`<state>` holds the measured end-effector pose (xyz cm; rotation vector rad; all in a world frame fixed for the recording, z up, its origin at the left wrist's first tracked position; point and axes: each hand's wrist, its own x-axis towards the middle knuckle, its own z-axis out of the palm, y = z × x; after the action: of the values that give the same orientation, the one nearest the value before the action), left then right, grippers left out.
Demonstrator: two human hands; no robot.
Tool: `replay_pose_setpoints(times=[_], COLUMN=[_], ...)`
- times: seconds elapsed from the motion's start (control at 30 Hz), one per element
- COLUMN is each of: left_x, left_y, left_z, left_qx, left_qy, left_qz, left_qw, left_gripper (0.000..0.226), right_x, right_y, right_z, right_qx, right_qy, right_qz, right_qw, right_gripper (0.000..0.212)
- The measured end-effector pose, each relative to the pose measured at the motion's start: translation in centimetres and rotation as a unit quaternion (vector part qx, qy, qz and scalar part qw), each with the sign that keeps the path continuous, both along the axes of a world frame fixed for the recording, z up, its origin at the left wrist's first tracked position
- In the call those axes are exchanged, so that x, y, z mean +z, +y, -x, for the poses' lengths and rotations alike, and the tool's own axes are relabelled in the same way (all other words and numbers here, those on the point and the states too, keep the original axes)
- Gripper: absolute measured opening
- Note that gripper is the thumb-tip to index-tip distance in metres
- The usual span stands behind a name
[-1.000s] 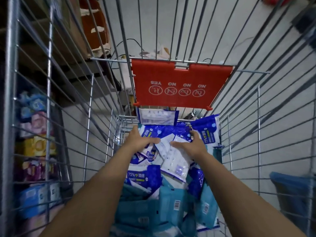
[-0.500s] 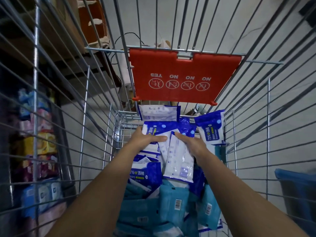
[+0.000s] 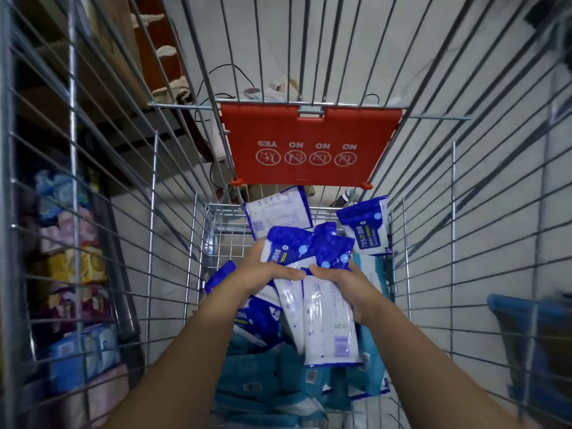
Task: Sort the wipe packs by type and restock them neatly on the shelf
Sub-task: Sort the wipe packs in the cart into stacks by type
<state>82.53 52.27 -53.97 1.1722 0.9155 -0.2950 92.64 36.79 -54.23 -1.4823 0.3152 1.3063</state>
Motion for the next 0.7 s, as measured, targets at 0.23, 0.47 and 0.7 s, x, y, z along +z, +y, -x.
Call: replay_pose_setpoints(times=[0.23,0.47,0.7], left_x=[1.6,3.4,3.4], left_y=[-3.5,-6.0,-5.5], left_z=[6.1,8.2,5.7], left_qx=[-0.052,-0.413,-0.381], left_qy=[0.093,0.26,0.238], left_qz=[-0.044,-0.221,-0.329], left_qw=[0.993,0.844,0.831], left_gripper=[0.085,0.095,0.063], right_x=[2.8,0.1,0.4], right_y=[-4.1,-8.0,-7.0], right_z=[4.5,9.0,9.1], right_qx=[0.043,0.358,0.383], right_qy=[0.048,-0.034,-0.253], right_qz=[-0.038,0.086,0.286], right_qw=[0.997,0.929,0.841], right_gripper=[0.023,0.054,0.071])
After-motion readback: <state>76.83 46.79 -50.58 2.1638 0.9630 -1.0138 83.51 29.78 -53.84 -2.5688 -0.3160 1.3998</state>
